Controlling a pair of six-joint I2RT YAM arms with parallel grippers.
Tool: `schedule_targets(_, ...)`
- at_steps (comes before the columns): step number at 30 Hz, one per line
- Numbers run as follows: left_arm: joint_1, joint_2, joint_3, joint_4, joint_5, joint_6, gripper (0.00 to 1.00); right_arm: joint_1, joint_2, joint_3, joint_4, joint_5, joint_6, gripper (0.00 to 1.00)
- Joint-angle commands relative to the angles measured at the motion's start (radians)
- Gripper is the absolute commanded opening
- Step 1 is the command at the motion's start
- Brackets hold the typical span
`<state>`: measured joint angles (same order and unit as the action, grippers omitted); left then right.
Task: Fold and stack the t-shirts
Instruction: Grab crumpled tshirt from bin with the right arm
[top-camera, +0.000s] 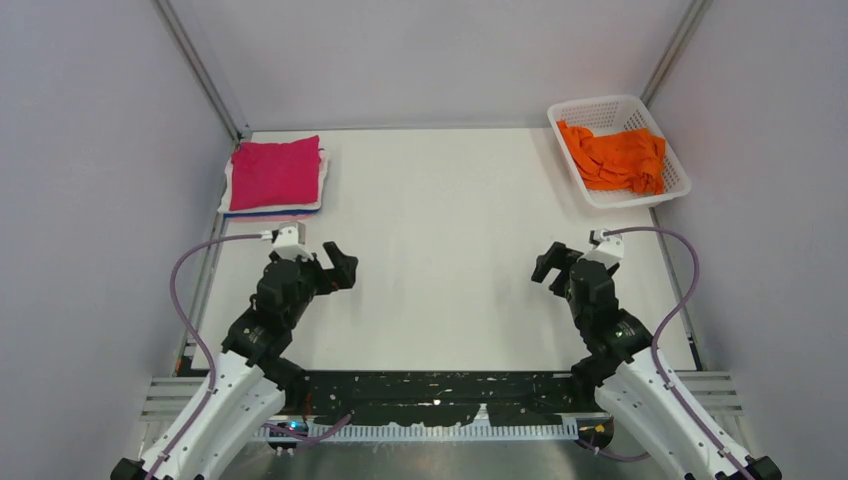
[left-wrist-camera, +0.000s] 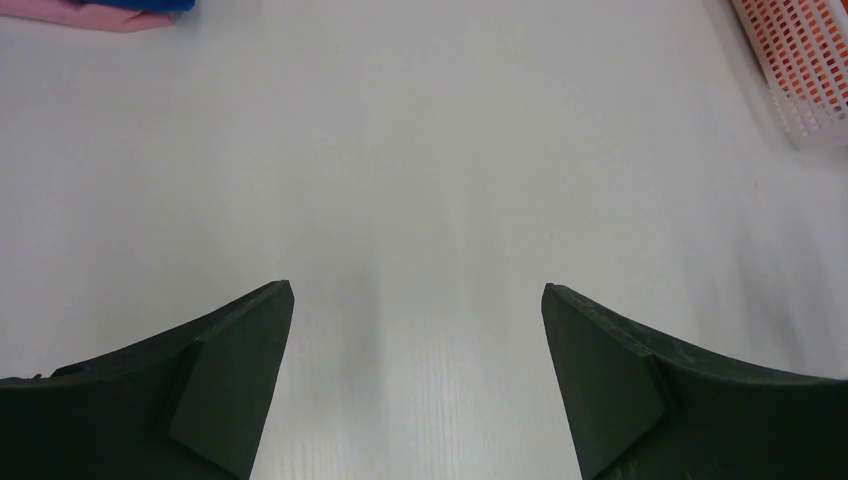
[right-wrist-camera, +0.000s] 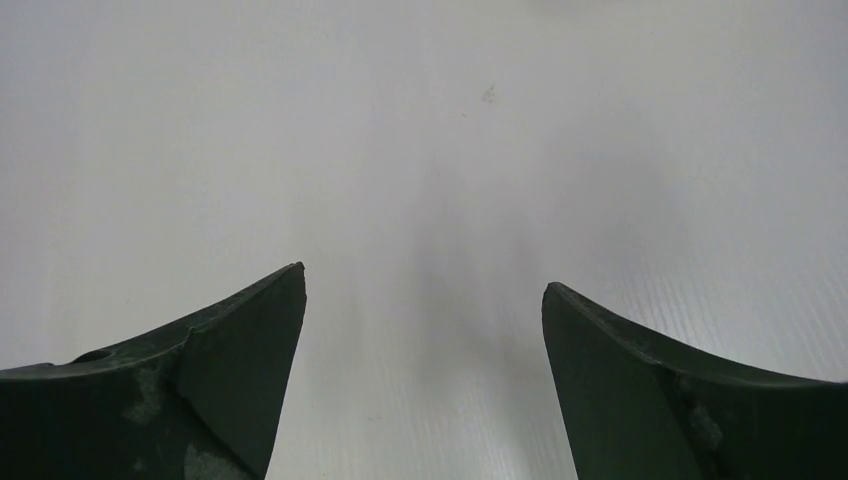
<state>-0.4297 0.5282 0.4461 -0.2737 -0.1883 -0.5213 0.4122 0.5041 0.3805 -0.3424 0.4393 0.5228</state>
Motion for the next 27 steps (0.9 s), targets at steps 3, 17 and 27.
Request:
schedule_targets(3,-0.001,0.059,0.035,0.086,0.006,0.001,1.00,-0.003,0.080,0.102,0.147,0.079,-0.059,0.95)
schedule_targets(17,0.000,0.233,0.103,0.127,-0.008,0.017,1.00,-0.539,0.972,0.943,-0.039,0.023,-0.260,0.96)
schedule_targets(27,-0.001,0.295,0.102,0.149,-0.048,0.029,1.00,-0.656,1.512,1.400,-0.040,0.116,-0.516,0.99)
